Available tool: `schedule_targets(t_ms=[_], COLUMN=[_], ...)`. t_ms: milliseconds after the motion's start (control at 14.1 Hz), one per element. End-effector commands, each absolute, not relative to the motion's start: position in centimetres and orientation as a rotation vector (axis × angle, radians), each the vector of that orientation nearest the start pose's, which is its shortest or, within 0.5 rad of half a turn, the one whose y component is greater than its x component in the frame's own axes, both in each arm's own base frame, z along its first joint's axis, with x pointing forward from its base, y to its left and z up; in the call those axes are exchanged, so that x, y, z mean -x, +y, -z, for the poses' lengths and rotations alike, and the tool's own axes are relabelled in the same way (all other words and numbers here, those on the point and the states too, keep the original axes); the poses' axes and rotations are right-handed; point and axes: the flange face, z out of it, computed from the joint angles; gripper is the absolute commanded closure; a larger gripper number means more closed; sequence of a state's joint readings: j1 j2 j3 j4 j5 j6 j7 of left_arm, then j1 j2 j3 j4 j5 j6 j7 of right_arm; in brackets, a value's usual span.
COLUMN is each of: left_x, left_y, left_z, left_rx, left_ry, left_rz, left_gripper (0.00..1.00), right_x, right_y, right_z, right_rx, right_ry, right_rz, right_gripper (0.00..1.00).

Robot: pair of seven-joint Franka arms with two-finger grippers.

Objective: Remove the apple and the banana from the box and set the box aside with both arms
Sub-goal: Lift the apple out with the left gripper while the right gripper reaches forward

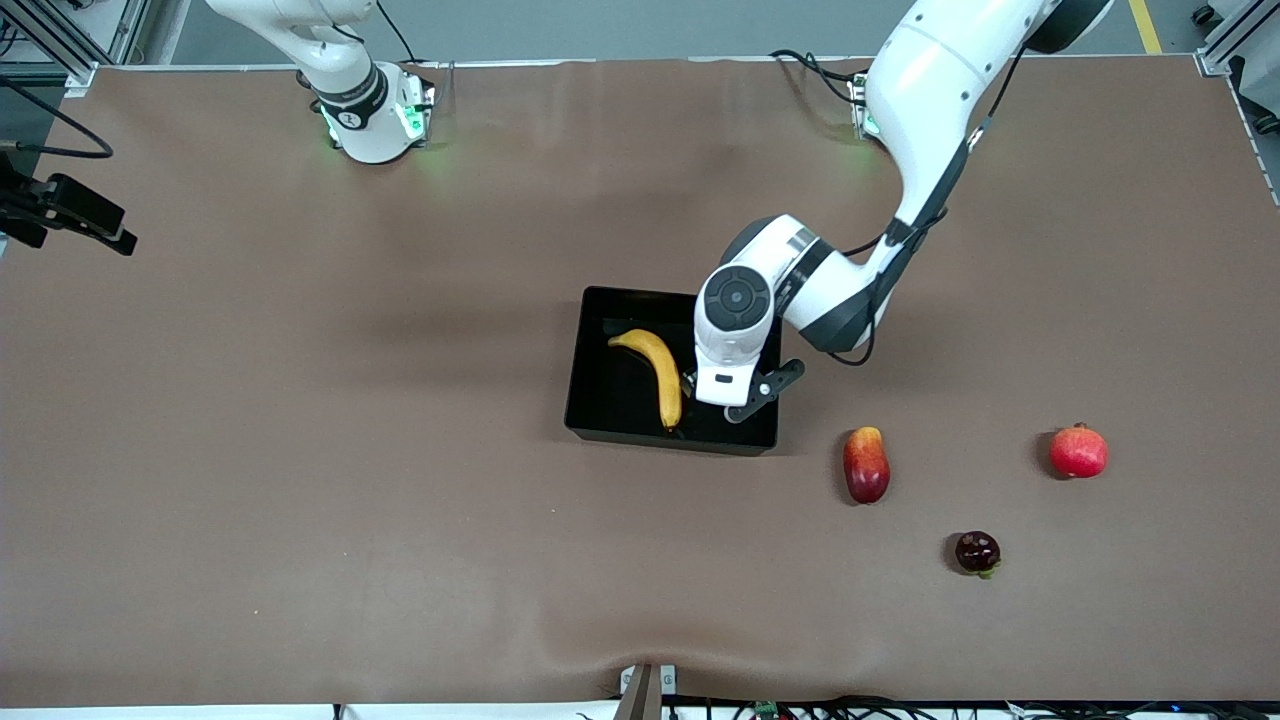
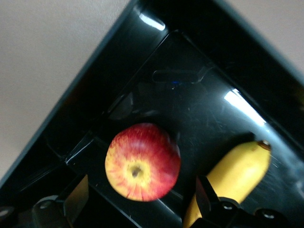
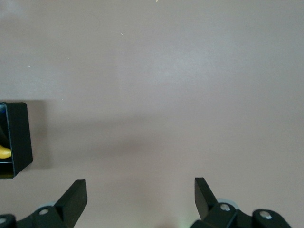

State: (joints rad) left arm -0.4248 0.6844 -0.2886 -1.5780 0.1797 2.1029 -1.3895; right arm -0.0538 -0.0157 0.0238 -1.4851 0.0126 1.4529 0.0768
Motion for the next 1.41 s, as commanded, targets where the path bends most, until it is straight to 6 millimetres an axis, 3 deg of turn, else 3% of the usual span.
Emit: schedule_targets(t_ms=[0, 141, 212, 283, 354, 495, 636, 707, 848, 990, 1131, 1273, 1343], left_x=[-54.2, -54.4, -54.4, -54.6, -54.6, -55.3, -55.5, -56.0, -58.0, -60.2, -62.1, -63.6, -64.2], left_y=[-42.8, -42.8, -42.8, -42.7, -42.7, -42.1, -41.2, -40.0, -35.2, -29.6, -23.5, -17.5, -15.0], left_z=[-22.3, -21.2, -21.2, -21.5, -22.0, -24.3, -29.6, -33.2, -39.8, -43.5, -43.4, -41.1, -38.9], left_rx=[2.900, 2.915, 2.918, 2.921, 2.928, 2.926, 2.903, 2.928, 2.960, 2.992, 2.965, 2.944, 2.930], left_ry=[-0.960, -0.962, -0.963, -0.966, -0.954, -0.972, -0.941, -0.892, -0.850, -0.807, -0.769, -0.745, -0.742], left_rz=[-0.103, -0.099, -0.097, -0.092, -0.086, -0.061, -0.034, 0.002, 0.065, 0.099, 0.045, -0.023, -0.061], left_gripper=[0.00, 0.00, 0.22, 0.64, 0.99, 1.00, 1.00, 1.00, 1.00, 1.00, 1.00, 1.00, 1.00], right_x=[-54.3, -54.9, -55.1, -55.5, -55.6, -55.7, -56.1, -56.3, -56.9, -57.5, -57.8, -58.2, -58.4], right_y=[0.1, 2.3, 3.4, 4.4, 4.7, 5.5, 6.1, 6.3, 6.7, 7.0, 8.2, 9.2, 10.3], right_z=[-65.9, -64.8, -64.3, -63.5, -63.4, -63.1, -62.5, -62.4, -61.7, -61.0, -60.4, -59.6, -59.1], right_rx=[3.126, 3.128, 3.130, 3.132, 3.131, 3.130, 3.118, 3.100, 3.069, 3.053, 3.042, 3.032, 3.025], right_ry=[0.137, 0.080, 0.056, 0.027, 0.022, 0.003, -0.010, -0.009, -0.010, -0.013, -0.037, -0.015, 0.028], right_rz=[-0.044, -0.073, -0.085, -0.107, -0.107, -0.112, -0.114, -0.109, -0.110, -0.103, -0.103, -0.118, -0.132], right_gripper=[0.00, 0.00, 0.00, 0.00, 0.00, 0.00, 0.00, 0.00, 0.00, 0.00, 0.00, 0.00, 0.00])
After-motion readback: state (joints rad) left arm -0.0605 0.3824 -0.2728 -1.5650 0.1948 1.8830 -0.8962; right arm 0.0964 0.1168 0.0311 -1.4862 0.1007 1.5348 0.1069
